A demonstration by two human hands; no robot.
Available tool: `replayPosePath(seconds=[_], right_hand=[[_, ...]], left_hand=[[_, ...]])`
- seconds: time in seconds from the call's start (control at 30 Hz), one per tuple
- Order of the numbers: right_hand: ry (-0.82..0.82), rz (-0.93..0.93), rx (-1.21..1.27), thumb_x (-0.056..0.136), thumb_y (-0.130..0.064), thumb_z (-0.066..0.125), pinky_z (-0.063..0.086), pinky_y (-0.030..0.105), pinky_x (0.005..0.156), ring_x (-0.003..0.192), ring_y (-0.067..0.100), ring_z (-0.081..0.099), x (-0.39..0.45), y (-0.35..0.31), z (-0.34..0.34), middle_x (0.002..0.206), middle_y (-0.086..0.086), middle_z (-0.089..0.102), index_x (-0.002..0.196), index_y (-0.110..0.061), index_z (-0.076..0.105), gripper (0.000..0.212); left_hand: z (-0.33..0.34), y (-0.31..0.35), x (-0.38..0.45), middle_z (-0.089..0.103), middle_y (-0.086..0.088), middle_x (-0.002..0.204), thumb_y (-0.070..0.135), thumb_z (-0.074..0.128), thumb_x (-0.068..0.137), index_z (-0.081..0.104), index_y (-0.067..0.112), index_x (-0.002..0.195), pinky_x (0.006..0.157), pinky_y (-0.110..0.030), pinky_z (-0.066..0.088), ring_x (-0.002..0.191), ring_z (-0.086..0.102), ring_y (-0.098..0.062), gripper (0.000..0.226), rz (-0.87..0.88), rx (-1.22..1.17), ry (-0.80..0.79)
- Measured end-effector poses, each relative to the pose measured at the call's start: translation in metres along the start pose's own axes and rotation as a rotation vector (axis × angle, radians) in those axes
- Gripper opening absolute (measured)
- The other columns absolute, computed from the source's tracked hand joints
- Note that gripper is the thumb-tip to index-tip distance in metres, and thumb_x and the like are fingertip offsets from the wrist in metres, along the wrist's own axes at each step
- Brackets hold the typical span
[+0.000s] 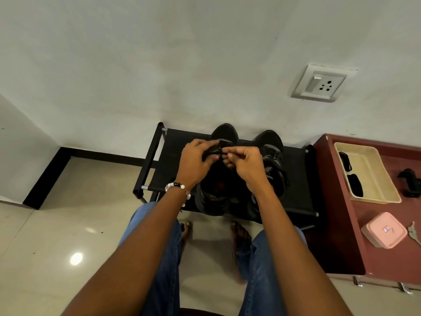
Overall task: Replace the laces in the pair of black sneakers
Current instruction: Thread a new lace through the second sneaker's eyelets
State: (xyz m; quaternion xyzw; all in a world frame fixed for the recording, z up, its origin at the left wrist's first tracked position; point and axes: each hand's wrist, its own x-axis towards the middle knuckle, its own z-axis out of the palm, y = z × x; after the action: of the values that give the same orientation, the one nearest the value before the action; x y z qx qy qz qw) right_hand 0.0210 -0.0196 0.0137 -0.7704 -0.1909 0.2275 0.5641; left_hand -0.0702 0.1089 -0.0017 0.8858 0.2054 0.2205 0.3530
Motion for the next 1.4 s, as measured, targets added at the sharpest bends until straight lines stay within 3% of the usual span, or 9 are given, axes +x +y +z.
replayPosePath(seconds=[0.07, 0.17, 0.3, 0.4, 0.57, 0.7, 0.8, 0.97, 1.4], right_hand=[[0.032, -0.045, -0.056, 0.09, 0.001, 0.063, 0.059, 0.029, 0.075, 0.078, 0.018, 0.071, -0.001, 0.003, 0.003, 0.085, 0.009, 0.073, 0.102, -0.007, 0.071, 0.016], [0.057, -0.066, -0.041, 0.086, -0.004, 0.07, 0.06, 0.028, 0.07, 0.074, 0.017, 0.072, -0.001, 0.006, 0.005, 0.079, 0.008, 0.073, 0.095, -0.008, 0.065, 0.011], [0.06, -0.075, 0.042, 0.085, -0.006, 0.072, 0.058, 0.026, 0.069, 0.074, 0.017, 0.072, -0.003, 0.011, 0.005, 0.079, 0.008, 0.074, 0.093, -0.008, 0.067, 0.01], [0.15, -0.072, 0.042, 0.081, -0.008, 0.076, 0.055, 0.019, 0.066, 0.072, 0.011, 0.07, -0.004, 0.017, 0.003, 0.079, 0.005, 0.072, 0.092, -0.008, 0.07, 0.012], [0.063, -0.134, -0.407, 0.078, -0.024, 0.081, 0.051, 0.022, 0.079, 0.09, 0.012, 0.059, -0.004, 0.027, 0.005, 0.104, 0.001, 0.064, 0.114, -0.009, 0.068, 0.041], [0.08, -0.155, -0.6, 0.084, -0.024, 0.072, 0.055, 0.04, 0.082, 0.091, 0.023, 0.066, -0.007, 0.029, 0.012, 0.102, 0.007, 0.069, 0.109, -0.012, 0.072, 0.028], [0.101, -0.161, -0.614, 0.086, -0.022, 0.067, 0.057, 0.042, 0.076, 0.08, 0.023, 0.067, -0.009, 0.024, 0.012, 0.087, 0.007, 0.073, 0.1, -0.012, 0.076, 0.02], [0.127, -0.135, -0.515, 0.087, -0.016, 0.068, 0.057, 0.037, 0.083, 0.086, 0.021, 0.07, -0.011, 0.022, 0.009, 0.094, 0.007, 0.075, 0.104, -0.011, 0.076, 0.02], [0.156, -0.125, -0.421, 0.086, -0.014, 0.069, 0.056, 0.032, 0.083, 0.087, 0.017, 0.07, -0.011, 0.027, 0.004, 0.094, 0.005, 0.076, 0.103, -0.012, 0.077, 0.018]], left_hand=[[0.003, 0.002, 0.001, 0.063, -0.007, 0.124, 0.015, 0.071, 0.084, 0.063, 0.018, 0.127, 0.105, -0.035, 0.038, 0.116, 0.053, -0.022, 0.044, 0.078, 0.024, -0.049], [0.008, 0.006, -0.001, 0.073, -0.007, 0.105, 0.01, 0.069, 0.085, 0.071, 0.012, 0.114, 0.112, -0.04, 0.034, 0.101, 0.066, -0.02, 0.029, 0.106, -0.032, -0.038], [0.006, 0.008, -0.002, 0.075, -0.006, 0.09, 0.006, 0.07, 0.084, 0.075, 0.009, 0.101, 0.088, -0.03, 0.054, 0.084, 0.068, -0.012, 0.019, 0.046, -0.137, -0.004], [0.008, 0.006, -0.001, 0.073, -0.005, 0.086, 0.012, 0.073, 0.083, 0.076, 0.009, 0.096, 0.078, -0.028, 0.055, 0.079, 0.066, -0.011, 0.014, 0.02, -0.092, 0.064], [0.013, -0.002, -0.001, 0.061, -0.004, 0.09, 0.023, 0.074, 0.083, 0.077, 0.015, 0.095, 0.074, -0.026, 0.051, 0.082, 0.059, -0.014, 0.015, -0.058, 0.021, 0.018], [0.017, 0.002, -0.004, 0.058, -0.003, 0.092, 0.02, 0.074, 0.082, 0.077, 0.018, 0.095, 0.076, -0.028, 0.05, 0.083, 0.056, -0.015, 0.013, -0.112, 0.067, -0.015], [0.02, 0.006, -0.007, 0.056, -0.002, 0.089, 0.019, 0.072, 0.084, 0.077, 0.015, 0.096, 0.07, -0.024, 0.047, 0.078, 0.052, -0.011, 0.013, -0.108, 0.104, 0.014], [0.03, 0.011, -0.011, 0.059, -0.002, 0.092, 0.019, 0.07, 0.086, 0.076, 0.011, 0.094, 0.063, -0.009, 0.035, 0.075, 0.05, -0.007, 0.013, -0.122, 0.13, 0.053], [0.046, 0.021, -0.011, 0.065, -0.002, 0.091, 0.02, 0.07, 0.086, 0.076, 0.011, 0.088, 0.066, -0.026, 0.051, 0.076, 0.062, -0.016, 0.012, -0.272, 0.095, 0.123]])
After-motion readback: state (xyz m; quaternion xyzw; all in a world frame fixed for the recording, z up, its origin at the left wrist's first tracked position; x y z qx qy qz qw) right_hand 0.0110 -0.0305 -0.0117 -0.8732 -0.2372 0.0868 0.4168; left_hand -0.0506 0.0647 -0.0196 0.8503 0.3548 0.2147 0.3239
